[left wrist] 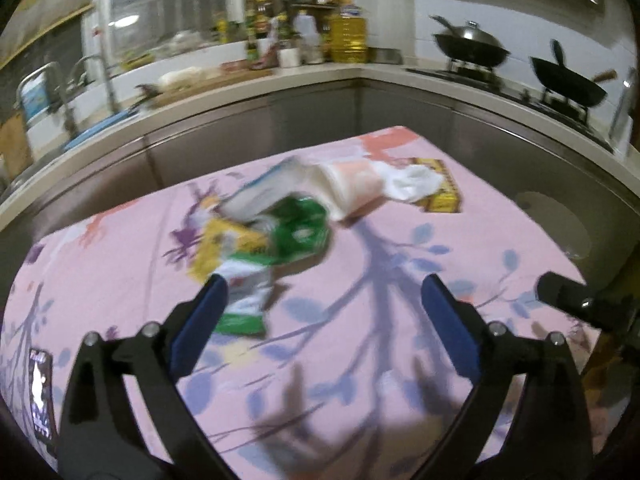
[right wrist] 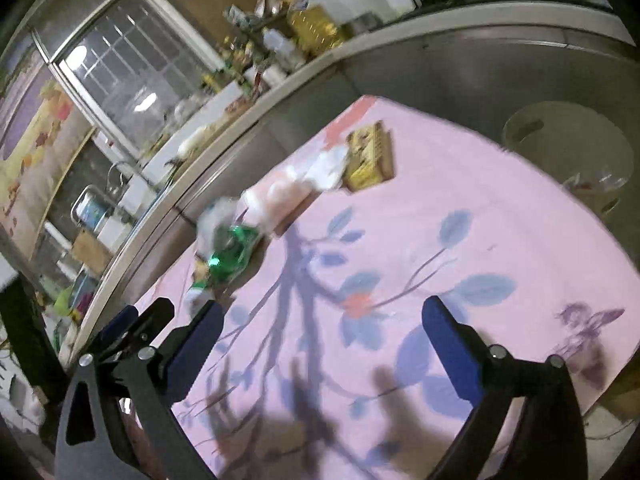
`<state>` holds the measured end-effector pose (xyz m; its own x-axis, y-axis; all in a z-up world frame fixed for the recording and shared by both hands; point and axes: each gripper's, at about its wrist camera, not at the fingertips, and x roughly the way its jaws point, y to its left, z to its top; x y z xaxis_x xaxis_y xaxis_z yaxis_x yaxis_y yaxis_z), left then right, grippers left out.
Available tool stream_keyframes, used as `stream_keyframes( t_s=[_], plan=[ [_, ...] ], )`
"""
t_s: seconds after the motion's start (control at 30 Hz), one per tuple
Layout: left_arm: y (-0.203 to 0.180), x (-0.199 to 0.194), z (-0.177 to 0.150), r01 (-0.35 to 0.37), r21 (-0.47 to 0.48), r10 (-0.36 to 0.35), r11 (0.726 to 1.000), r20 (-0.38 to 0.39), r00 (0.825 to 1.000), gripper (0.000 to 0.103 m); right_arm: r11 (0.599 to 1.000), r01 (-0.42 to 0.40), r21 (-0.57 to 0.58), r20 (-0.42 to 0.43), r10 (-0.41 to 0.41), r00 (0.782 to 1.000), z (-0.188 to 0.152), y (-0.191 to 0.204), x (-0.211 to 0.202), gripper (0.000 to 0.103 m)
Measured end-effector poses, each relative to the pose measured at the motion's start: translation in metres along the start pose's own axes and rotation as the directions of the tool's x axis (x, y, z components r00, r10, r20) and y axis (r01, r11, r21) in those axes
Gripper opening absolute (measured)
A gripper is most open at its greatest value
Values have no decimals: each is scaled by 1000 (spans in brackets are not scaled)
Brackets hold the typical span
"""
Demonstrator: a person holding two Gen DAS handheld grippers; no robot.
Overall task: Collect trash
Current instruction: 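Move both open tools back over the trash pile, then grasp the white-and-green packet with the left tool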
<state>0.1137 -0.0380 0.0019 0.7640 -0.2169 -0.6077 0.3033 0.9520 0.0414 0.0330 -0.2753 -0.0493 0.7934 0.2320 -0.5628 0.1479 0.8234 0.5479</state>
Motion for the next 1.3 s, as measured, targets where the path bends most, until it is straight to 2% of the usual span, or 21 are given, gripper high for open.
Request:
stream_keyframes(
  t_s=[0.07,0.13,0.17,0.23,0.27,0.33,0.4,0.5,0.57,0.6,0.67,0.7,0.73,0.83,0.87,0.93,1.0,1.03,1.1,1.17,1.3],
  plan=[
    [25,-1,-8,-37,-39,37,999,-3,999,93,998,-42,-38,20,43,999,1,18,-10,96],
    [63,-1,-19,-88,-104,86,991,-23,996,93,990,-113,-90,86,120,989,-2,38,-30,97],
    [75,0,-22,-106,-127,103,986,-33,994,93,978,-176,-113,137,190,972,-8,48,-43,97],
    [105,0,-32,-150,-190,141,970,-62,988,93,967,-246,-73,168,255,952,-31,52,-46,97],
    [117,-1,-36,-165,-214,153,963,-71,986,93,966,-256,10,70,255,964,-49,51,-32,97],
    [138,-4,-42,-187,-262,172,947,-78,982,93,973,-224,53,-153,230,961,-72,53,2,97],
    [147,-4,-44,-188,-278,172,942,-81,982,93,974,-209,84,-178,221,959,-73,50,11,97],
    [147,-3,-42,-140,-263,128,955,-65,990,93,961,-273,49,-153,277,949,-72,62,5,97],
    [138,4,-38,-91,-239,80,967,-54,995,93,932,-360,35,-225,358,906,-79,73,14,97],
    [132,9,-34,-54,-218,46,974,-44,998,93,933,-359,26,-240,355,904,-79,76,16,97],
    [120,22,-27,-6,-174,0,985,-36,999,93,941,-337,6,-228,330,916,-75,77,16,97],
    [114,32,-24,34,-144,-40,989,-37,999,93,946,-324,-2,-206,316,926,-70,74,13,93],
    [109,40,-21,60,-126,-66,990,-40,997,93,950,-311,-10,-181,304,935,-66,73,9,82],
    [105,69,-14,119,-96,-126,988,-73,989,93,964,-262,-54,-140,252,957,-57,67,5,62],
    [107,78,-13,135,-99,-144,986,-85,986,93,965,-255,-65,-141,245,959,-55,67,7,59],
    [114,95,-11,172,-129,-187,977,-117,975,79,964,-247,-95,-145,232,962,-52,66,9,53],
    [120,111,-11,246,-180,-275,953,-158,949,44,959,-243,-144,-153,221,963,-48,64,16,48],
    [121,115,-12,266,-197,-299,944,-165,940,36,957,-242,-162,-160,217,963,-45,66,21,47],
    [121,120,-17,314,-225,-356,922,-177,918,4,952,-238,-193,-158,209,965,-38,68,35,44],
    [119,111,-24,331,-221,-369,917,-164,915,3,944,-238,-227,-142,210,967,-32,72,48,44],
    [129,82,-34,345,-251,-382,904,-114,917,1,919,-288,-269,-171,249,953,-24,91,83,44]
  ],
)
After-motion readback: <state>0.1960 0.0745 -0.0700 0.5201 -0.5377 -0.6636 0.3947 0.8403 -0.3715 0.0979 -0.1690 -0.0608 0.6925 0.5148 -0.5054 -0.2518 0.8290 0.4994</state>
